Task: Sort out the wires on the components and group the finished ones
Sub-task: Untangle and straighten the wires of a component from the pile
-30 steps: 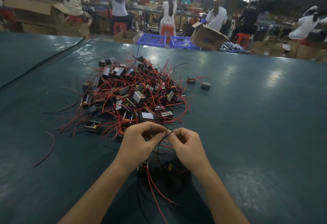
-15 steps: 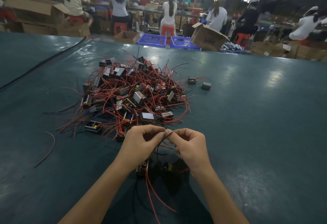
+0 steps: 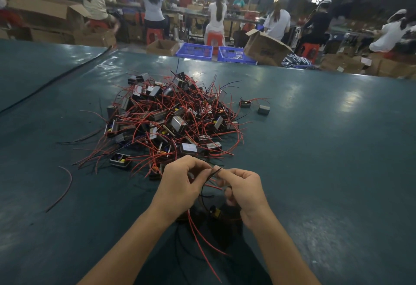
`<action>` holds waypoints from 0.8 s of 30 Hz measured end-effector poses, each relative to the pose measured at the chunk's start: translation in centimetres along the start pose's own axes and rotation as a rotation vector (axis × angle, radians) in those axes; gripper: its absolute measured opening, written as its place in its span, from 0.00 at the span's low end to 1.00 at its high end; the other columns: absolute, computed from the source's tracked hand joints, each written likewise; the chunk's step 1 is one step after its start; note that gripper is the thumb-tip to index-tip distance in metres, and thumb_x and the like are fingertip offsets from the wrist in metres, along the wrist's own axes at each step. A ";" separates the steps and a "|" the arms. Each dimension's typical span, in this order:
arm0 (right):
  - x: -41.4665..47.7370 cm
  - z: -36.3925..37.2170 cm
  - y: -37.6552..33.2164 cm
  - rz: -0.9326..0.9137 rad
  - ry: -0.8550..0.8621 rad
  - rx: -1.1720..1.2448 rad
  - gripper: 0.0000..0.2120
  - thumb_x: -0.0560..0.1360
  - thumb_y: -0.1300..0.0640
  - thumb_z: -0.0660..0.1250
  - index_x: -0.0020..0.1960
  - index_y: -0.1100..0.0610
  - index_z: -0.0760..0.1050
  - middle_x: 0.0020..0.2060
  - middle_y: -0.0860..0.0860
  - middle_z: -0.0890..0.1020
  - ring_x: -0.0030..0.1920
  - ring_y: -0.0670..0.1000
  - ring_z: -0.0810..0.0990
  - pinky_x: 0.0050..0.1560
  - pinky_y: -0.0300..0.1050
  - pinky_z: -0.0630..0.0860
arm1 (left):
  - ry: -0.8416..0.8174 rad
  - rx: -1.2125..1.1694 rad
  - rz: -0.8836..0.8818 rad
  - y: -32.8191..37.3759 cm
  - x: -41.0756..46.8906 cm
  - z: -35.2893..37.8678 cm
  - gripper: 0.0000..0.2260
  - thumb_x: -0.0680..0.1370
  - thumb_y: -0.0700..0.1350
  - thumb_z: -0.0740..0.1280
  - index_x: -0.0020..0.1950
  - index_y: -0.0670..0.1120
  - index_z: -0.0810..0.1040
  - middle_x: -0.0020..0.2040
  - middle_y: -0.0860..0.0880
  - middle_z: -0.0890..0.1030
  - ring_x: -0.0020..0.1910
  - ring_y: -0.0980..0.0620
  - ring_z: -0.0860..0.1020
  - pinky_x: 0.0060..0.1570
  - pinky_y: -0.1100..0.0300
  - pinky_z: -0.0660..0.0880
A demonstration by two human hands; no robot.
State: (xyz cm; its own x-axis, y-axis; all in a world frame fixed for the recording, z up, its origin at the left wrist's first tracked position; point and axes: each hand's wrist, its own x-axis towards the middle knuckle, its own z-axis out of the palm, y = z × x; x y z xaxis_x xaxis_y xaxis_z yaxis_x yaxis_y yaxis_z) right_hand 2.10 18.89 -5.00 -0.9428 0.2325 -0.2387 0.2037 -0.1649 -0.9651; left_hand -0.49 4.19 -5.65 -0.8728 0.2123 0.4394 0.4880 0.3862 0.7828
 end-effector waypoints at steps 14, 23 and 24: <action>1.1 -1.5 1.4 -1.030 0.077 -0.583 0.03 0.73 0.61 0.72 0.45 0.54 0.82 0.39 0.40 0.80 0.36 0.40 0.77 0.36 0.30 0.71 | -0.124 -0.307 -0.280 0.7 0.8 -1.1 0.04 0.75 0.40 0.72 0.41 0.48 0.83 0.29 0.56 0.81 0.30 0.64 0.77 0.33 0.71 0.71; 1.4 -1.8 1.6 -1.136 0.001 -0.572 0.05 0.72 0.64 0.73 0.47 0.61 0.84 0.41 0.48 0.82 0.38 0.42 0.79 0.37 0.33 0.73 | -0.214 -0.462 -0.423 0.6 0.8 -1.3 0.03 0.75 0.39 0.71 0.43 0.44 0.85 0.32 0.53 0.82 0.33 0.62 0.77 0.37 0.70 0.74; 1.4 -1.8 1.5 -1.123 -0.013 -0.555 0.05 0.72 0.65 0.72 0.48 0.61 0.84 0.41 0.47 0.82 0.37 0.43 0.79 0.37 0.32 0.73 | -0.216 -0.478 -0.431 0.6 0.8 -1.3 0.03 0.75 0.38 0.71 0.42 0.44 0.85 0.32 0.53 0.82 0.33 0.61 0.77 0.37 0.70 0.74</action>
State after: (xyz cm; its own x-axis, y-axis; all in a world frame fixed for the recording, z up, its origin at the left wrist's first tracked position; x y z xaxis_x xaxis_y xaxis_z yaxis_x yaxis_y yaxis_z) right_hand 1.52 20.66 -6.98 -0.6697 -0.0273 0.7422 -0.6325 0.5446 -0.5507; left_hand -0.87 3.42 -4.25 -0.9466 0.3221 -0.0144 0.0012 0.0482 0.9988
